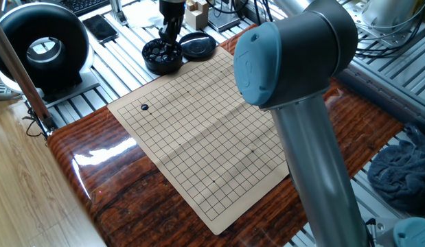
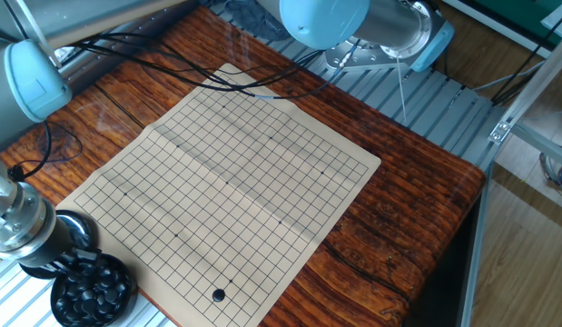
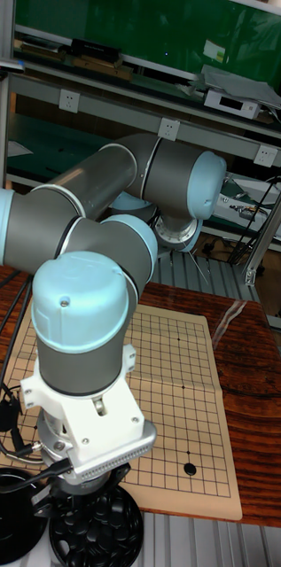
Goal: Play the first move as black on the 3-4 point in the upper right corner of the Go board
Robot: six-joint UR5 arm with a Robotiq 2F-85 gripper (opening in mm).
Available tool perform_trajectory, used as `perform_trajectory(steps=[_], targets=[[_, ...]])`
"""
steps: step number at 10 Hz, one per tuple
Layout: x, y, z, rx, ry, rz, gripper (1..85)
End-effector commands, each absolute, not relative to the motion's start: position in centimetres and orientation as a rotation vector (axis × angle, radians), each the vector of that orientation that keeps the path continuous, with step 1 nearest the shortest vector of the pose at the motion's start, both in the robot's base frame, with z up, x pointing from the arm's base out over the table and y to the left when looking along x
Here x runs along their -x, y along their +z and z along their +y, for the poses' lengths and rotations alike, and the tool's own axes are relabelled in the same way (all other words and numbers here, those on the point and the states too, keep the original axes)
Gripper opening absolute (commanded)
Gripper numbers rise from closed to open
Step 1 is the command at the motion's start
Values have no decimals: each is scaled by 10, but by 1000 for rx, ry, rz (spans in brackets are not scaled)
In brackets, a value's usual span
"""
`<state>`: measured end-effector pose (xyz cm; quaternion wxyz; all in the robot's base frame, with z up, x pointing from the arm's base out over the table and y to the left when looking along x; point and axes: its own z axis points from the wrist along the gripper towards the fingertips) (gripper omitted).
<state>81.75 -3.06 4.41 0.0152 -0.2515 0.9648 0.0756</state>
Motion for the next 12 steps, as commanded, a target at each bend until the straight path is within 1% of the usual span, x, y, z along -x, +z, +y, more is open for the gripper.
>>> perform_trajectory(steps=[1,5,8,12], targets=[[-819,43,-32,796,236,2993,203],[-817,40,-33,799,245,3000,217],[-811,40,-26,774,306,3015,217],[-811,38,-26,783,308,3013,217]])
